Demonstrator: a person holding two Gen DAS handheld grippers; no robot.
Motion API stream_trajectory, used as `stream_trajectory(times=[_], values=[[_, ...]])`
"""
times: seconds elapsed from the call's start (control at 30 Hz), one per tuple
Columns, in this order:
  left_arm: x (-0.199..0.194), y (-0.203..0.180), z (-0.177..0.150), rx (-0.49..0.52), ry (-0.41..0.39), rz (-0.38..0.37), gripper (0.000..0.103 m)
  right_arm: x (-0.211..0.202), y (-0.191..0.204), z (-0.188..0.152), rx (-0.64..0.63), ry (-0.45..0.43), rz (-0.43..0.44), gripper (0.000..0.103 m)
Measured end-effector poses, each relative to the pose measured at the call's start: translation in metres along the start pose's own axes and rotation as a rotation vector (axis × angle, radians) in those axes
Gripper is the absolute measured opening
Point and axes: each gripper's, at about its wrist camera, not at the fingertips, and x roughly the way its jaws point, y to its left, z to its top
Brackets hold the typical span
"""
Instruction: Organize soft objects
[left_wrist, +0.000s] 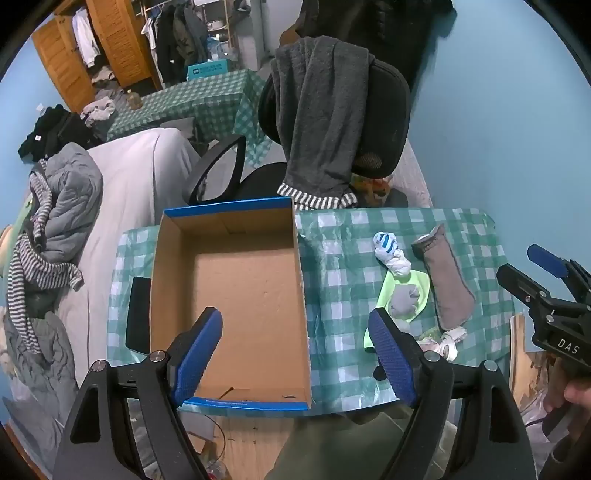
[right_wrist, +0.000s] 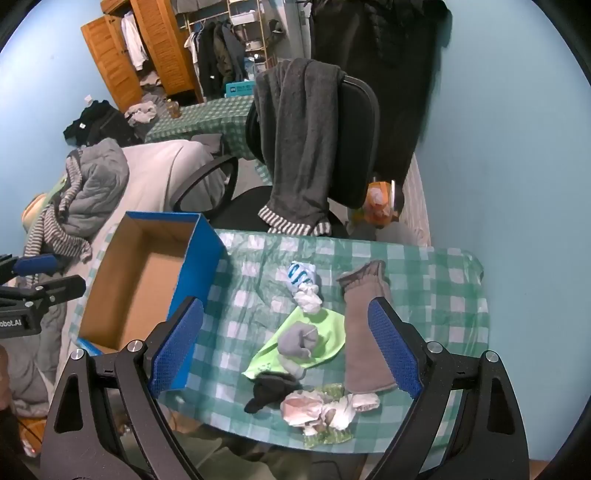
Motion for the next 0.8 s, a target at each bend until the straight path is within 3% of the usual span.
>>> stream_trajectory(times=[0.8], values=[[-0.0021, -0.0033, -0.0078, -0.007, 0.001, -0.006, 0.083, -0.0002, -0.0001, -0.0021, -0.003, 0.006, -0.003, 0.090]])
